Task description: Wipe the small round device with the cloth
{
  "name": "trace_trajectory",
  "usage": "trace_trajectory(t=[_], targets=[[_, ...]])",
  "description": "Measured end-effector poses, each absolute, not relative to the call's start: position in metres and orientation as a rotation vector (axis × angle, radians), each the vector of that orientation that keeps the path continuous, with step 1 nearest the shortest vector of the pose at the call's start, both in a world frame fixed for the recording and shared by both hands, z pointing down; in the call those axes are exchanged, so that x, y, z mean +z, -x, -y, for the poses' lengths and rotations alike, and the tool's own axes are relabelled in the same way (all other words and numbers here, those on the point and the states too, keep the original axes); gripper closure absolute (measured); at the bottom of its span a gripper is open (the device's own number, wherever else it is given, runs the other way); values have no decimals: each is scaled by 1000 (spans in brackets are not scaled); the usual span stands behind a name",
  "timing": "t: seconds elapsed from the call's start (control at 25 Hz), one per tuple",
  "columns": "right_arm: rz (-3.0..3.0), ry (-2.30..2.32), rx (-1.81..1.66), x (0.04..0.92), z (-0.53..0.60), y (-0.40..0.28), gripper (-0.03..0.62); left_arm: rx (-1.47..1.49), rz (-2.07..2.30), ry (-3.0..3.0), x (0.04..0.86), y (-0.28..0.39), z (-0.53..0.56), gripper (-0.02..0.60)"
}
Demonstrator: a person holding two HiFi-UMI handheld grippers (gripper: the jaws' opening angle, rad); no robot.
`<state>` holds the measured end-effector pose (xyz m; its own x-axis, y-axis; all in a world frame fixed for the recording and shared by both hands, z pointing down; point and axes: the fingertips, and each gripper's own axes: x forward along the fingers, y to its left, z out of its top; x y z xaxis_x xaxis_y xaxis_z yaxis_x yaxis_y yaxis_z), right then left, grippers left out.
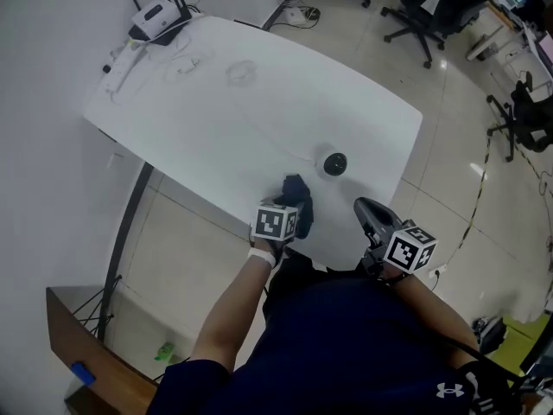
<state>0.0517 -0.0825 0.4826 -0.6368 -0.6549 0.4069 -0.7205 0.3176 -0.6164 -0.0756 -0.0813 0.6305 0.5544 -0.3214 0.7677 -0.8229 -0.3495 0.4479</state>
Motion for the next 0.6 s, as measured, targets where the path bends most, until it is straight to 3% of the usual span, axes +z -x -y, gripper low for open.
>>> trace_trajectory(t=[0.28, 0.44, 0.6], targets=[[2491, -1253, 1236, 486, 83, -40, 560, 707, 963, -1918, 620, 84, 84, 386], [2505, -1246, 1159, 486, 83, -37, 560, 562, 1097, -1957, 594, 108, 93, 347], [2523, -1212, 1060, 484, 78, -33, 571, 427, 1221, -2030, 554, 133, 96, 435]])
